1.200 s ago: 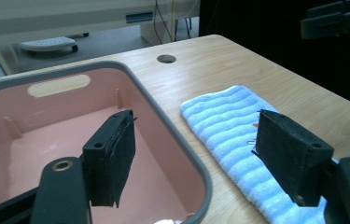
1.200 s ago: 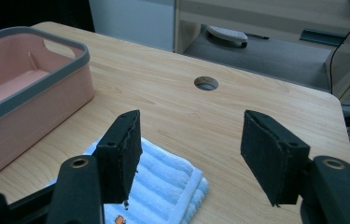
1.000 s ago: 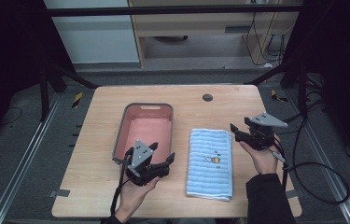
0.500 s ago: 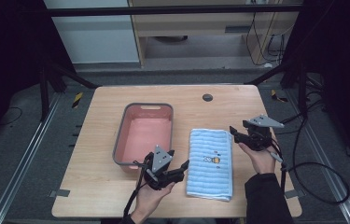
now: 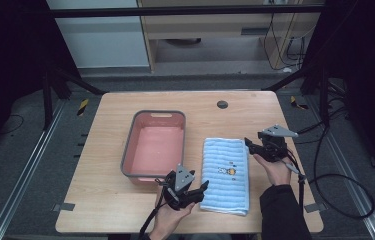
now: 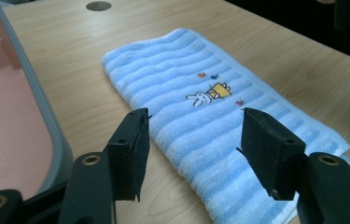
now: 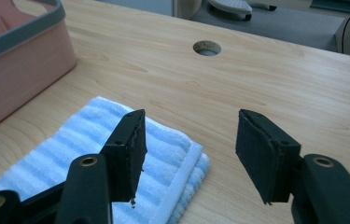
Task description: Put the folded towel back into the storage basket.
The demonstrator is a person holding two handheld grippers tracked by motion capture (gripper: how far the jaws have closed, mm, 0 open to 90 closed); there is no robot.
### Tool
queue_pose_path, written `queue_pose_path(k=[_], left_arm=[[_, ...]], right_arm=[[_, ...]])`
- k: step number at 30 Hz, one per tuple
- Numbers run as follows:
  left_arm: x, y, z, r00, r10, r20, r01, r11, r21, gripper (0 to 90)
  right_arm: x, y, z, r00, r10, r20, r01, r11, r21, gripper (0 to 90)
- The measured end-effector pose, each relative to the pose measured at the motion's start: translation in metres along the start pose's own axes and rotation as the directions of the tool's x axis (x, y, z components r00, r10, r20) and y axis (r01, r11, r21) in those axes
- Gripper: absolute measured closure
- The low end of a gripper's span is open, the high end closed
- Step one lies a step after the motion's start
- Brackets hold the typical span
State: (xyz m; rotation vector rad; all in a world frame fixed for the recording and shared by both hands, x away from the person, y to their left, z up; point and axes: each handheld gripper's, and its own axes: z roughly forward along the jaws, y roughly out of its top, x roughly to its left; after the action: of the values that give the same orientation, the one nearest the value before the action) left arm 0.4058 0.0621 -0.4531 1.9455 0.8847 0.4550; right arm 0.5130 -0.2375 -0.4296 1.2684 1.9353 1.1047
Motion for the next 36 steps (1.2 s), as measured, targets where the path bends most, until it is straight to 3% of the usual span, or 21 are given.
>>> queue_pose_path(k=[13, 21, 28, 36], left_arm=[[-0.007, -0.015, 0.015, 0.9998, 0.018, 0.002, -0.018, 0.9982, 0.057, 47.9], [-0.009, -0.023, 0.022, 0.9997, 0.023, -0.005, -0.023, 0.9963, 0.083, 52.5], [-0.009, -0.031, 0.031, 0.9995, 0.02, -0.025, -0.017, 0.9926, 0.121, 55.1], [-0.01, -0.037, 0.037, 0.9996, -0.001, -0.027, 0.005, 0.9908, 0.135, 59.1]], right_arm=[[0.001, -0.016, 0.016, 1.0, 0.002, -0.005, -0.002, 0.999, 0.051, 45.3], [0.004, -0.021, 0.025, 0.9997, -0.023, -0.012, 0.024, 0.996, 0.081, 46.1], [0.0, -0.031, 0.031, 0.9998, 0.014, -0.013, -0.013, 0.993, 0.118, 48.4], [0.002, -0.039, 0.041, 0.9989, 0.018, -0.044, -0.01, 0.986, 0.167, 50.6]])
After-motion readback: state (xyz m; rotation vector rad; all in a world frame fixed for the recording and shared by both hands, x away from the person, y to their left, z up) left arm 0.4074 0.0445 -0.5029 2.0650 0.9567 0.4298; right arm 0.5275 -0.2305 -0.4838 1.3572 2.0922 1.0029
